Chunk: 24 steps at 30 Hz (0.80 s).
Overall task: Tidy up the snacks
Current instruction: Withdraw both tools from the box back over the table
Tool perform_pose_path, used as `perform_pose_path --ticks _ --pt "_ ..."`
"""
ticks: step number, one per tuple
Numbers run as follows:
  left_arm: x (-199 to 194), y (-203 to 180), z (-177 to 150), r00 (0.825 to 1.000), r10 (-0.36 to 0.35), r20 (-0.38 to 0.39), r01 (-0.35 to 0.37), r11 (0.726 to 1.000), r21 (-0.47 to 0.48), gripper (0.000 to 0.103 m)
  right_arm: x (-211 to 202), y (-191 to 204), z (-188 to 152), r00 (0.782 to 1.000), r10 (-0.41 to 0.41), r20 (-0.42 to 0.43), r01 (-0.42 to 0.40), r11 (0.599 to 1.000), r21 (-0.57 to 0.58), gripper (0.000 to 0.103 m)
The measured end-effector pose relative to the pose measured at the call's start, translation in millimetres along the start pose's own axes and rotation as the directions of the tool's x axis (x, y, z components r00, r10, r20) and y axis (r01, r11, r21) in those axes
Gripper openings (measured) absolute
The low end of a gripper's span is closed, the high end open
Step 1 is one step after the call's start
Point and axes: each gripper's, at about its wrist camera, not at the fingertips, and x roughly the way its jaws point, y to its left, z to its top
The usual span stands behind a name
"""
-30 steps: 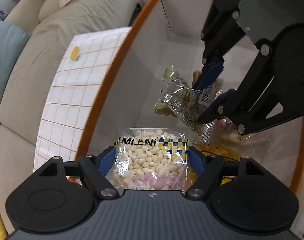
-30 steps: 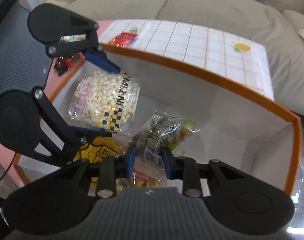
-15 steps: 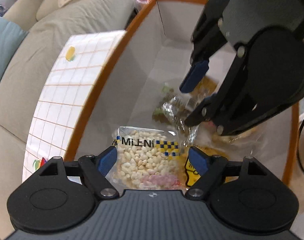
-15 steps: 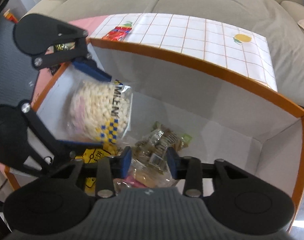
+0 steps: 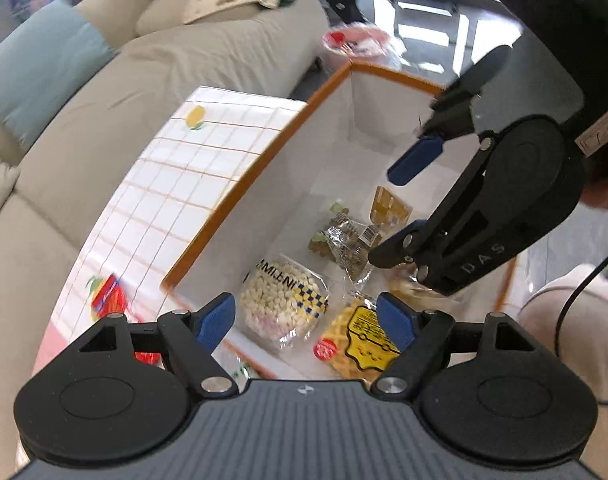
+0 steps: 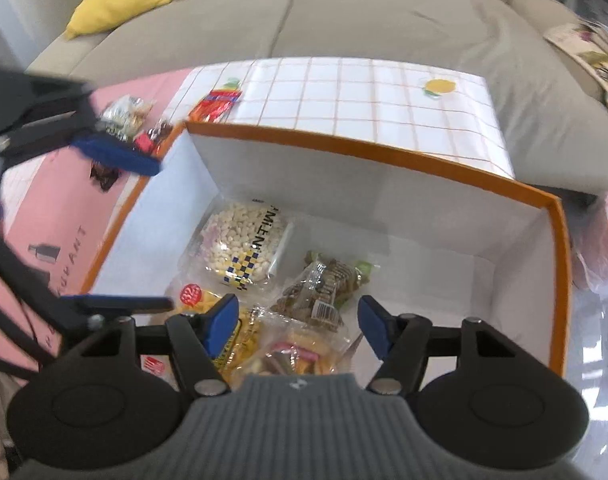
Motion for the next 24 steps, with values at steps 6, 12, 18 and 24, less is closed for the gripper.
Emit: perform_pose_path --ticks 6,12,18,24 --pt "-51 5 -26 0.996 0.050 0.078 -0.035 0.983 -0.181 0.092 -38 20 -9 0.993 -0.016 0.113 0.004 0.995 0.105 0.070" --pt "-94 4 -67 0.975 0.171 0.139 -0.112 0.928 -0.356 0.090 -72 65 -28 0.967 -0.062 0.246 0.029 0.990 0.136 0.072" --pt "-125 8 -112 0.954 0.236 0.185 -0.104 0.838 -0.536 0.084 -89 114 -53 0.938 -0.088 0.336 0.026 0.982 0.185 0.072" --pt "-139 8 -156 0.934 0.301 0.192 -0.111 0.756 -0.645 0.083 -92 166 -76 0.901 -0.139 0.411 0.066 0.980 0.189 0.072"
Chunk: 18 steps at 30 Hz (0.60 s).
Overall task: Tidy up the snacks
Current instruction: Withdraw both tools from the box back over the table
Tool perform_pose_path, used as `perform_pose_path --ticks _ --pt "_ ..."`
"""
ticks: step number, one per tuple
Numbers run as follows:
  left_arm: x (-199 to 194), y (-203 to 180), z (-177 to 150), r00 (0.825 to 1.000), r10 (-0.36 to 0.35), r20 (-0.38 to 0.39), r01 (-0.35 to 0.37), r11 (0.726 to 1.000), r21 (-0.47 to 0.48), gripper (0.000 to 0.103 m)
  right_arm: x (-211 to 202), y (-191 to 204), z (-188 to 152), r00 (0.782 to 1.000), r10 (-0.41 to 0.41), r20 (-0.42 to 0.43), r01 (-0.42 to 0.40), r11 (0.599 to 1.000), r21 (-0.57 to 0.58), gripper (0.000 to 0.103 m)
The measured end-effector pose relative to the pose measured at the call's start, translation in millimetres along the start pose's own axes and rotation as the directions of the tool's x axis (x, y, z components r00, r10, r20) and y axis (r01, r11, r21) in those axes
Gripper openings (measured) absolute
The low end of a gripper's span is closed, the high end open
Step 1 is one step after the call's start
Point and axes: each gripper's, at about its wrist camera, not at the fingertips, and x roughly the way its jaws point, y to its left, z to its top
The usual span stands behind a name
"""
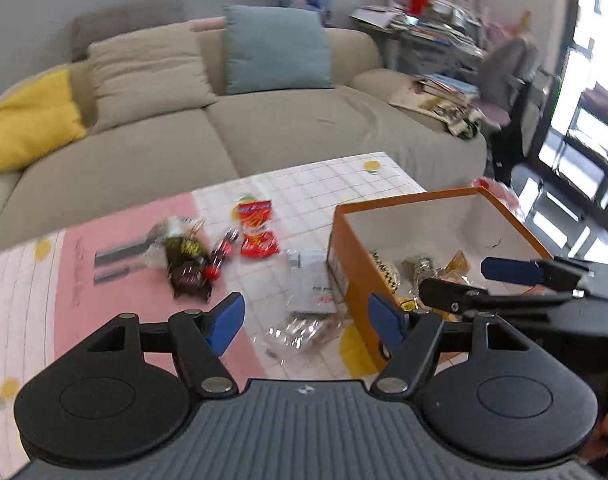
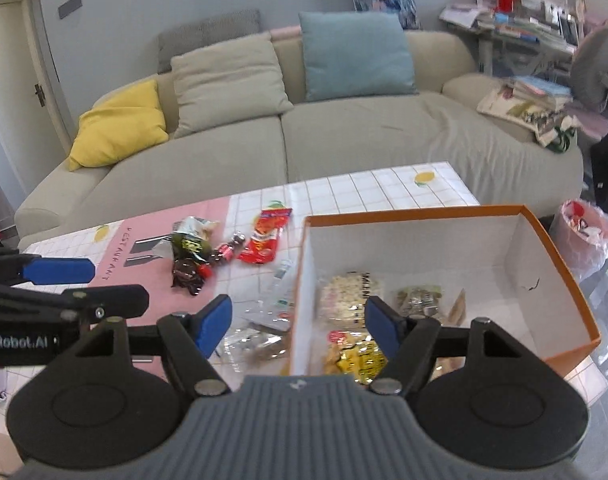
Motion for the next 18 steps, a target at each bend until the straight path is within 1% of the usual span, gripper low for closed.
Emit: perform_pose_path --ticks 2,6,10,12,15,18 --pt "-3 11 -12 1.000 0.012 0.001 -0.012 0.999 -0.036 0.081 -3 15 -10 1.000 -0.007 0.026 0.007 1.000 -0.025 0.071" --pt "-2 27 -34 0.998 0.056 -0.011 -0.057 0.996 -0.062 0.081 -2 42 -31 0.998 -0.042 0.054 0.046 0.996 -0.072 0.071" --pt "-3 44 -54 0.999 0.048 -0.017 -0.049 0.996 -0.079 0.081 7 61 -46 0.997 -0.060 0.046 0.066 0.988 -0.136 0.071" --pt "-2 50 -60 0.999 0.052 -0.016 -0.053 0.996 -0.077 0.081 13 68 -51 0.997 -0.065 0.039 0.071 0.982 -0.172 0.071" --pt "3 61 -63 0.998 0.053 -0.021 -0.055 0.993 -0.100 0.081 20 75 -53 0.998 -0.056 0.030 0.061 0.979 -0.193 0.071" --pt "11 73 -62 0.999 0.048 -0.025 -0.050 0.993 -0.110 0.081 28 82 -51 0.999 -0.032 0.025 0.036 0.975 -0.218 0.070"
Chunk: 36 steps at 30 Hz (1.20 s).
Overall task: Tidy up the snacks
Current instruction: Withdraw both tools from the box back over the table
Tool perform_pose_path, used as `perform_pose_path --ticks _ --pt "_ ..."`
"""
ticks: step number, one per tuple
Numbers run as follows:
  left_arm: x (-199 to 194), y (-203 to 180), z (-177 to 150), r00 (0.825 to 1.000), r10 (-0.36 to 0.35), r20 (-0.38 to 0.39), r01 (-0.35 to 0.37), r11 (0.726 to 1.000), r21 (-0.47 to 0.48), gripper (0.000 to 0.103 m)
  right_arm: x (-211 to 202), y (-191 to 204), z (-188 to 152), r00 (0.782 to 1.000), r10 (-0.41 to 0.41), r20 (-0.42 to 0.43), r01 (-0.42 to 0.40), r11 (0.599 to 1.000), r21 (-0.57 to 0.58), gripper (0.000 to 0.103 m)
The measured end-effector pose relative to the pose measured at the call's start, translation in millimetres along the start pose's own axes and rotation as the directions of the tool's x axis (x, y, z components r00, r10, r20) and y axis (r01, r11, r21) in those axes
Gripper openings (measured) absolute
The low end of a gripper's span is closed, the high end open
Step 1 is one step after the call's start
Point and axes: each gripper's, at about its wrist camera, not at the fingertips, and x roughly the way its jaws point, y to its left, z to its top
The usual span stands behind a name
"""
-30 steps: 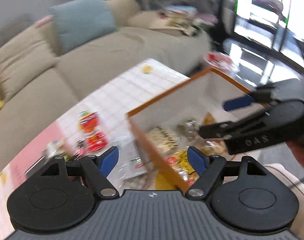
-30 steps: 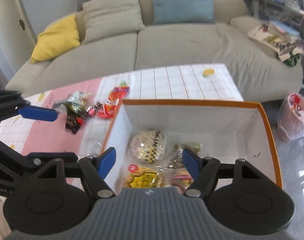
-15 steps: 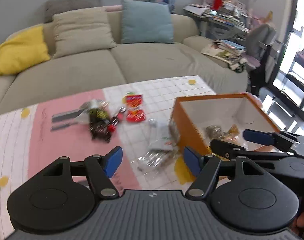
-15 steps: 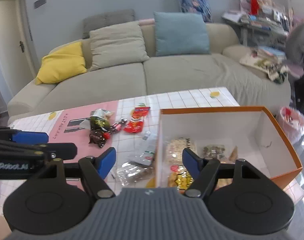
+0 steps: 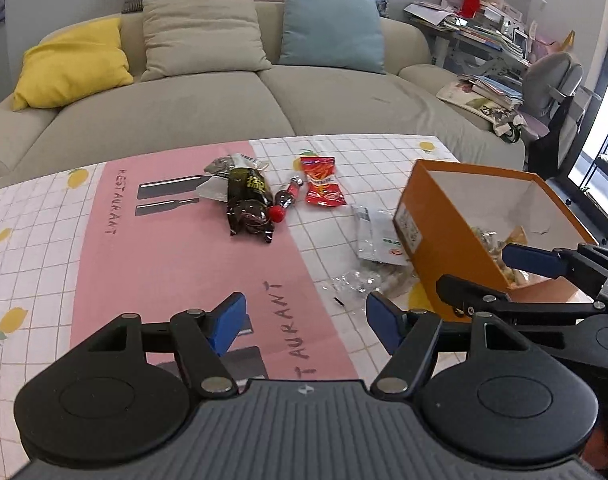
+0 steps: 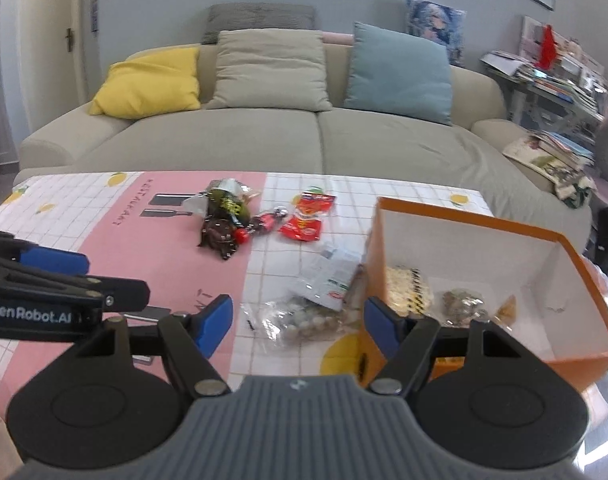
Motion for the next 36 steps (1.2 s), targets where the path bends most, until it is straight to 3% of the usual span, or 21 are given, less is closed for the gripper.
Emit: perform_pose_path --ticks 5,12,20,26,32,36 --pt "21 17 7 1.000 0.006 -0.020 -0.006 1.000 -0.016 0.081 23 11 7 1.000 0.007 -0.014 -0.008 0.999 -0.047 0.057" --pt "54 30 8 0.998 0.007 -0.067 -0.005 1.000 0.023 0.081 64 17 14 0.999 -0.012 -0.048 0.010 0.999 -0.043 0.047" --pt "82 23 15 0.992 -0.084 -0.097 0.095 0.989 0.118 0.081 88 5 18 0.993 -0.052 -0.108 0.048 0.998 -0.036 0.044" --pt "108 -6 21 0.975 -0.151 -0.161 0.194 0.935 0.298 0.081 81 -15 30 0.993 -0.038 -0.108 0.037 0.999 -0.008 0.044" --pt "140 -33 18 0.944 -0.229 -0.237 0.310 0.864 0.397 0.083 85 -34 42 0.994 -0.039 -0.099 0.042 0.999 0.029 0.044" --pt "161 -49 16 0.933 -0.225 -0.280 0.336 0.825 0.455 0.083 85 -43 45 0.995 -0.042 -0.091 0.046 0.998 0.043 0.044"
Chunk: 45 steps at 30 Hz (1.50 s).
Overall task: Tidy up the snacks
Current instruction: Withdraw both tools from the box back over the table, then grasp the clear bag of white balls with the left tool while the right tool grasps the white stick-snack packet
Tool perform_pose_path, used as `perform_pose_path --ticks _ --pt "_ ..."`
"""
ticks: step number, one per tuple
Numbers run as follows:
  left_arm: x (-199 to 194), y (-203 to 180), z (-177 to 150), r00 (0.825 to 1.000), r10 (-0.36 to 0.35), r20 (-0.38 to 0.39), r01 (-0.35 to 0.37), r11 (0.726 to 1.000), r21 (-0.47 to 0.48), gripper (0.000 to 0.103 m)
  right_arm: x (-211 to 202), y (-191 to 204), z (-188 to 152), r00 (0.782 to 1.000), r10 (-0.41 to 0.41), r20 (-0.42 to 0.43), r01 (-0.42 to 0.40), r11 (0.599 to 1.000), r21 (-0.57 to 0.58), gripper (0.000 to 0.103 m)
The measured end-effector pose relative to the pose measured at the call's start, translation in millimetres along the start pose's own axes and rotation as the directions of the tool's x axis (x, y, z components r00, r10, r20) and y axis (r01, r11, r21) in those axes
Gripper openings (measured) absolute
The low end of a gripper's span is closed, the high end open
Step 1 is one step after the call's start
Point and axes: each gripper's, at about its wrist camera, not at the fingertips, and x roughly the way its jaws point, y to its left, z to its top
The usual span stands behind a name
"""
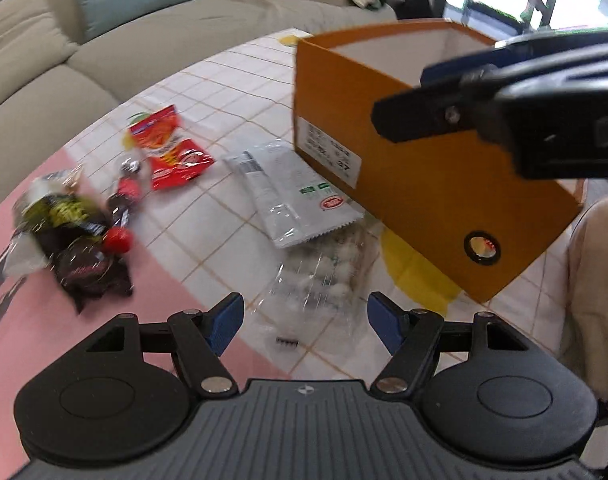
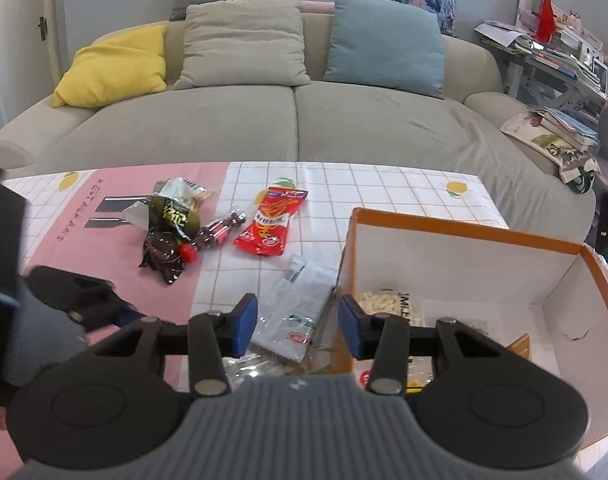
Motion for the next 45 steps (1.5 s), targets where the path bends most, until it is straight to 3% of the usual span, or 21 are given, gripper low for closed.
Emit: perform_pose_path --ticks 6,9,14,18,22,27,33,35,41,45 --pt "25 -4 11 0.999 -0.023 -0.045 0.025 0.999 0.045 0.086 4 -10 1 1.000 -0.005 -0.013 0.005 0.999 0.045 0.051" --pt "36 -4 16 0.998 -0.014 -0.063 0.016 0.999 0.035 0.082 8 -13 -1 1.000 -0.008 -0.024 0.009 0.998 0.060 0.051" --pt "36 -1 15 0.998 -0.004 -0.059 0.003 1.000 -0.026 0.069 12 -18 -3 0.999 -0.016 -0.046 0.020 0.996 0.084 0.051" --pt "29 0 11 0.997 0.036 -0.069 -0.041 0.996 -0.077 0.066 11 -18 -4 0.999 -0.024 -0.046 0.028 0.997 0.078 0.051" --pt "15 10 -4 0.993 0.093 -0.075 -0.106 0.974 -0.200 0.064 6 -16 -3 0.999 -0.029 -0.018 0.030 0.997 0.064 0.051" --pt "-11 25 -32 0.979 0.181 -0.089 -0.201 0.921 -0.333 0.063 -4 -7 -1 1.000 -0.005 0.031 0.003 0.999 0.041 0.051" --pt "-41 50 -66 0.943 0.305 -0.131 -0.328 0.791 -0.517 0.063 0 25 0 0.997 0.078 0.027 -0.078 0.997 0.009 0.053" --pt "-47 59 -72 0.926 0.344 -0.155 -0.370 0.751 -0.547 0.063 11 38 -2 0.997 0.077 -0.001 -0.077 0.997 0.013 0.063" --pt "-59 82 -85 0.912 0.370 -0.178 -0.398 0.689 -0.605 0.062 59 69 -10 0.997 -0.003 -0.077 0.004 1.000 0.017 0.082" --pt "-57 86 -90 0.912 0.372 -0.175 -0.394 0.670 -0.630 0.062 92 68 -12 0.985 -0.085 -0.148 0.100 0.990 0.097 0.083"
